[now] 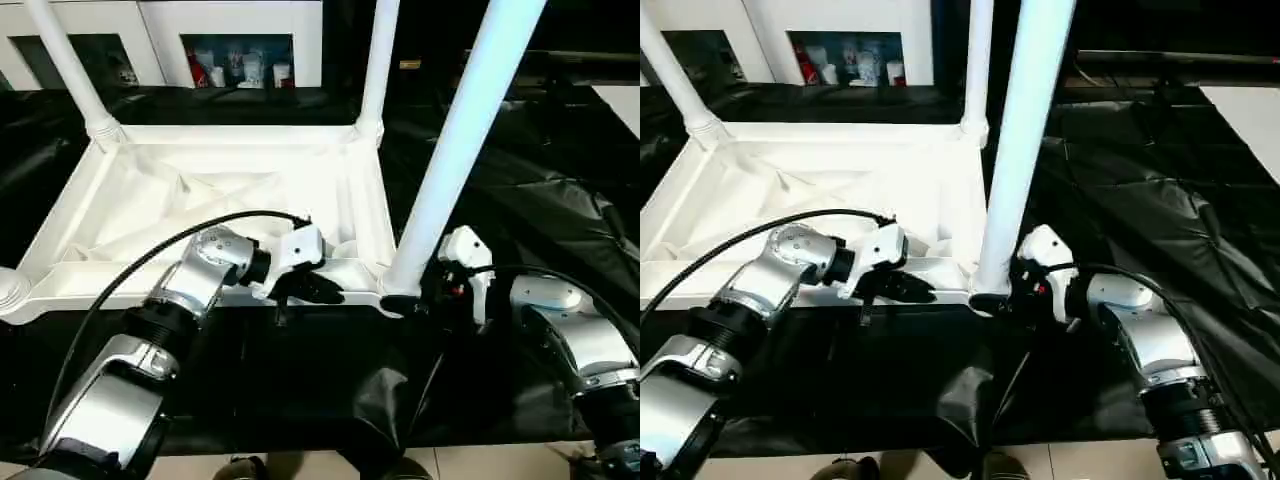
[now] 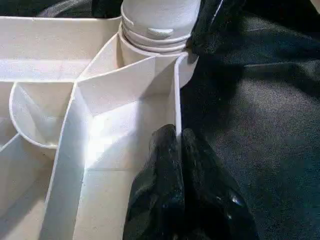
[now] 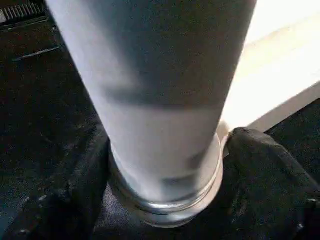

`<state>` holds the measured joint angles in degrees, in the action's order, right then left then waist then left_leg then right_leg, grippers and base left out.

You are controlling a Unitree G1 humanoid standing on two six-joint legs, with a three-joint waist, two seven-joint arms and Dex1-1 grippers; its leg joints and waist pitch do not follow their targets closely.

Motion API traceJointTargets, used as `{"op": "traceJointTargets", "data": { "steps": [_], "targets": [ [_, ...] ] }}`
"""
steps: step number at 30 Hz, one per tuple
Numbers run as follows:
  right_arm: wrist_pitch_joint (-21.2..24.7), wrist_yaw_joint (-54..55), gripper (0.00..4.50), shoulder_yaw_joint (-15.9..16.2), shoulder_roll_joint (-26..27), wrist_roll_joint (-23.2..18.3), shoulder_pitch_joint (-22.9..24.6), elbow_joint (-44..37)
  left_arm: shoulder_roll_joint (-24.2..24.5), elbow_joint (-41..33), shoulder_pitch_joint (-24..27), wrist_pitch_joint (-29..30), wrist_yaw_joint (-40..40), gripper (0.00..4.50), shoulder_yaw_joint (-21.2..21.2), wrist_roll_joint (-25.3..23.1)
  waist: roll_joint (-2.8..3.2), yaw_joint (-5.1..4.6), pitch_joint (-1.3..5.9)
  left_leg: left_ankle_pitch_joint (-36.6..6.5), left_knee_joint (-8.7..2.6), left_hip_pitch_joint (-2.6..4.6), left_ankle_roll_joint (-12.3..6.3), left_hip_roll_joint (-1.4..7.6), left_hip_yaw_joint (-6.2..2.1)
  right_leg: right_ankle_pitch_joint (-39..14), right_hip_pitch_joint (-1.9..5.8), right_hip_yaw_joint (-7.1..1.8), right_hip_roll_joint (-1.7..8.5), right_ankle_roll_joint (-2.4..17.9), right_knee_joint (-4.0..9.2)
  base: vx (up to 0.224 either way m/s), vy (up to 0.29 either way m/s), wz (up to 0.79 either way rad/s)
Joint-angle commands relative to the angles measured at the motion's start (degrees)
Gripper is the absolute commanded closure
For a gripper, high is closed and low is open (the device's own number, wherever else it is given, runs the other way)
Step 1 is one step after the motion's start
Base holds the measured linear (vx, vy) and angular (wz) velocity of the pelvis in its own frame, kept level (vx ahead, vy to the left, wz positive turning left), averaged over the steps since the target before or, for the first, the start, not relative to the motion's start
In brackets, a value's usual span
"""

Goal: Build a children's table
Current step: Rotate leg to tighten

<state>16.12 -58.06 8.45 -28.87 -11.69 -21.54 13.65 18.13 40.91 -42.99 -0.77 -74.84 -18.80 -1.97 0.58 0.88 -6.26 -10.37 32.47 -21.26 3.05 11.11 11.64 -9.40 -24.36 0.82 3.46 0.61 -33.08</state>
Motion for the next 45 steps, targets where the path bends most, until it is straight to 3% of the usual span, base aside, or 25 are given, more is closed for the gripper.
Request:
{"op": "traceJointTargets", "data": {
  "steps": [1, 11, 15, 18, 22, 25, 27, 31, 35, 38, 42, 43, 45],
  "targets": [
    [0.7, -1.3, 1.0, 1.1, 0.2, -0.5, 0.4, -0.2, -0.5, -1.2, 0.9, 0.3, -2.1, 4.5, -0.9, 0.6, -0.82, 0.11, 3.87, -8.2, -2.92, 0.55, -5.53, 1.78, -0.46, -8.2, 3.47, -1.68, 3.27, 15.7, 3.1, 0.0, 0.0, 0.0],
    [-0.6, 2.9, 1.34, 0.3, 3.2, 0.2, 2.3, 0.6, -1.9, 0.8, 0.8, 0.5, 1.0, 4.5, -0.6, -0.1, -0.66, -0.23, 3.74, -9.0, -2.93, 0.58, -5.57, 1.72, -0.49, -8.4, 3.39, -1.6, 3.26, 16.1, 3.27, 0.0, 0.0, 0.0],
    [-1.2, 13.6, 1.47, -0.9, 8.6, 2.8, 2.3, 4.0, -5.0, 5.0, -0.7, 1.2, 9.9, 4.5, 0.2, -2.1, -0.43, -0.75, 3.16, -13.5, -3.31, 1.01, -3.29, 1.62, -0.67, -17.7, 2.81, -1.6, 3.32, 14.1, 4.36, 0.0, 0.0, 0.0],
    [-1.0, 20.8, 1.66, -0.9, 12.6, 4.9, 2.5, 5.6, -7.3, 8.1, -2.0, 1.4, 16.3, 4.5, 0.5, -3.7, -0.29, -0.97, 3.06, -16.6, -3.64, 1.36, -1.03, 1.52, -1.02, -24.4, 2.36, -1.58, 3.3, 11.4, 4.95, 0.0, 0.0, 0.0],
    [-0.8, 33.1, 1.78, -1.5, 19.0, 8.4, 2.3, 7.4, -11.2, 11.3, -3.7, 3.9, 23.9, 4.5, 1.0, -4.7, -0.24, -1.25, 2.78, -19.8, -4.06, 1.43, -0.29, 1.47, -1.33, -28.0, 2.11, -1.63, 3.34, 9.5, 5.42, 0.0, 0.0, 0.0],
    [-0.6, 43.1, 1.8, -2.9, 23.3, 10.4, 1.1, 9.6, -13.9, 14.3, -5.2, 4.6, 31.4, 4.5, 1.5, -6.0, -0.23, -1.67, 2.62, -22.7, -4.14, 2.04, 0.59, 1.23, -1.6, -33.1, 1.51, -1.49, 3.36, 7.5, 6.13, 0.0, 0.0, 0.0],
    [-0.6, 45.8, 1.8, -3.2, 24.7, 11.1, 0.5, 10.2, -14.6, 15.7, -5.7, 4.1, 33.7, 4.5, 1.5, -6.8, -0.17, -1.84, 2.64, -23.2, -4.33, 2.03, 0.42, 1.28, -1.79, -33.5, 1.52, -1.41, 3.4, 6.9, 6.38, 0.0, 0.0, 0.0],
    [-2.0, 46.5, 1.8, -2.7, 25.9, 12.0, 0.1, 10.6, -15.4, 16.9, -6.2, 3.0, 34.2, 4.5, 1.7, -7.1, -0.07, -1.98, 2.81, -23.1, -4.72, 1.68, -0.32, 1.32, -1.87, -30.7, 1.81, -1.4, 3.4, 6.6, 6.42, 0.0, 0.0, 0.0],
    [-5.1, 42.7, 1.8, -4.6, 26.4, 8.1, 1.3, 7.2, -15.1, 16.0, -5.8, 1.5, 31.2, 4.5, 1.4, -6.8, -0.15, -1.97, 2.93, -23.3, -4.64, 1.78, -1.3, 1.4, -1.61, -28.7, 1.68, -1.61, 3.53, 7.7, 6.44, 0.0, 0.0, 0.0],
    [-5.9, 38.8, 1.11, -5.3, 25.3, 4.9, 1.7, 4.2, -14.2, 15.8, -5.5, 0.2, 29.2, 4.5, 1.3, -6.9, -0.23, -1.73, 3.32, -20.0, -4.65, 1.3, -2.27, 1.52, -1.51, -24.0, 2.26, -1.72, 3.67, 9.0, 5.84, 0.0, 0.0, 0.0],
    [-4.0, 31.2, 0.7, -5.5, 19.3, 3.1, 1.1, 1.4, -12.1, 14.2, -4.6, -0.8, 25.2, 4.5, 0.8, -6.8, -0.58, -1.59, 3.55, -16.6, -4.33, 0.91, -4.09, 1.5, -1.26, -17.5, 2.98, -1.61, 3.74, 11.3, 5.08, 0.0, 0.0, 0.0],
    [-2.8, 24.2, 0.64, -4.9, 13.6, 2.9, 0.9, 0.1, -10.7, 12.8, -4.0, -1.4, 22.5, 4.5, 0.5, -6.5, -0.64, -1.55, 3.75, -14.0, -4.0, 0.65, -5.38, 1.46, -1.15, -15.1, 3.29, -1.59, 3.85, 12.2, 4.83, 0.0, 0.0, 0.0],
    [-2.5, 21.9, 0.6, -4.4, 11.8, 2.9, 1.0, -0.3, -10.4, 12.4, -3.7, -1.5, 21.5, 4.5, 0.4, -6.3, -0.67, -1.43, 4.1, -11.3, -3.63, 0.54, -6.63, 1.51, -1.06, -11.2, 3.53, -1.59, 3.85, 13.2, 4.32, 0.0, 0.0, 0.0]
  ]
}}
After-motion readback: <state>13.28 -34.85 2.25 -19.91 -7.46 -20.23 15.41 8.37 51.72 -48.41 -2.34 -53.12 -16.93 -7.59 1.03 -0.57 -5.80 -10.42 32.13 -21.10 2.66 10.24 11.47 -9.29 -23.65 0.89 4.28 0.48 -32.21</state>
